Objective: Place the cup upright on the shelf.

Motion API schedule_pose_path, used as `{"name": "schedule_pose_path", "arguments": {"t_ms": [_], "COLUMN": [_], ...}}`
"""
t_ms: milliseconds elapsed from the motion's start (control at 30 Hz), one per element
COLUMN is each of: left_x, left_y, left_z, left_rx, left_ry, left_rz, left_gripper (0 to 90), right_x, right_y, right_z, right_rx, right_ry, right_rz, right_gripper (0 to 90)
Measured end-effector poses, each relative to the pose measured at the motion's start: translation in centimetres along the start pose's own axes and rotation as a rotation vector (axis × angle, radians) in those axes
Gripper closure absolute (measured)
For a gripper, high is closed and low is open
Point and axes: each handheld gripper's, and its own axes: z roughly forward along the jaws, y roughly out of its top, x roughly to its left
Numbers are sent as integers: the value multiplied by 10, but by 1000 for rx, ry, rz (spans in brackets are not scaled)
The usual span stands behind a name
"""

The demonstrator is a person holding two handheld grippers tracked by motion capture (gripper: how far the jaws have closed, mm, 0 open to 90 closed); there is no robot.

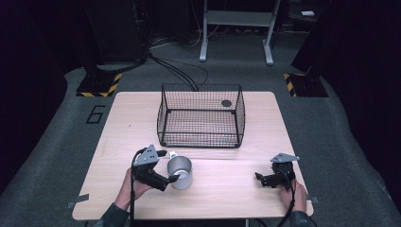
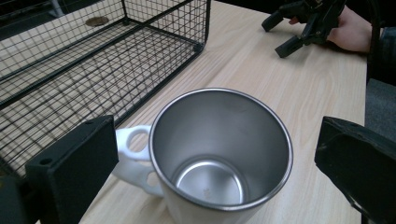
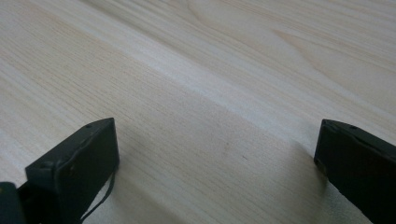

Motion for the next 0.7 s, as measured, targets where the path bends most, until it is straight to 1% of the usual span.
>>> {"name": "schedule_pose_path", "arguments": {"t_ms": [33,100,133,233,267,433,467,500,533,567,600,633,700], "left_x": [-1,-2,-2,-3,-2,-2,-2,-2,-2,-2,0,-1,-1], "left_y": [0,0,1,3,3,2,1,1,1,1,1,1,0], "left_z": [4,7,8,11,13,22,23,23,25,25,25,27,29], "left_rx": [12,10,17,12,14,37,35,45,33,36,43,38,40], "left_ry": [-6,-9,-11,-9,-15,-17,-13,-17,-8,-8,-13,-10,-8], "left_rz": [4,2,6,7,9,8,10,6,2,1,10,-1,-1], "left_gripper": [0,0,0,0,0,0,0,0,0,0,0,0,0], "right_x": [0,0,0,0,0,0,0,0,0,0,0,0,0], "right_y": [0,0,0,0,0,0,0,0,0,0,0,0,0], "right_z": [0,0,0,0,0,0,0,0,0,0,0,0,0], "right_rx": [0,0,0,0,0,0,0,0,0,0,0,0,0], "right_ry": [0,0,0,1,1,1,1,1,1,1,1,1,1], "right_rz": [0,0,0,0,0,-1,-1,-1,-1,-1,-1,-2,-2], "right_gripper": [0,0,0,0,0,0,0,0,0,0,0,0,0]}}
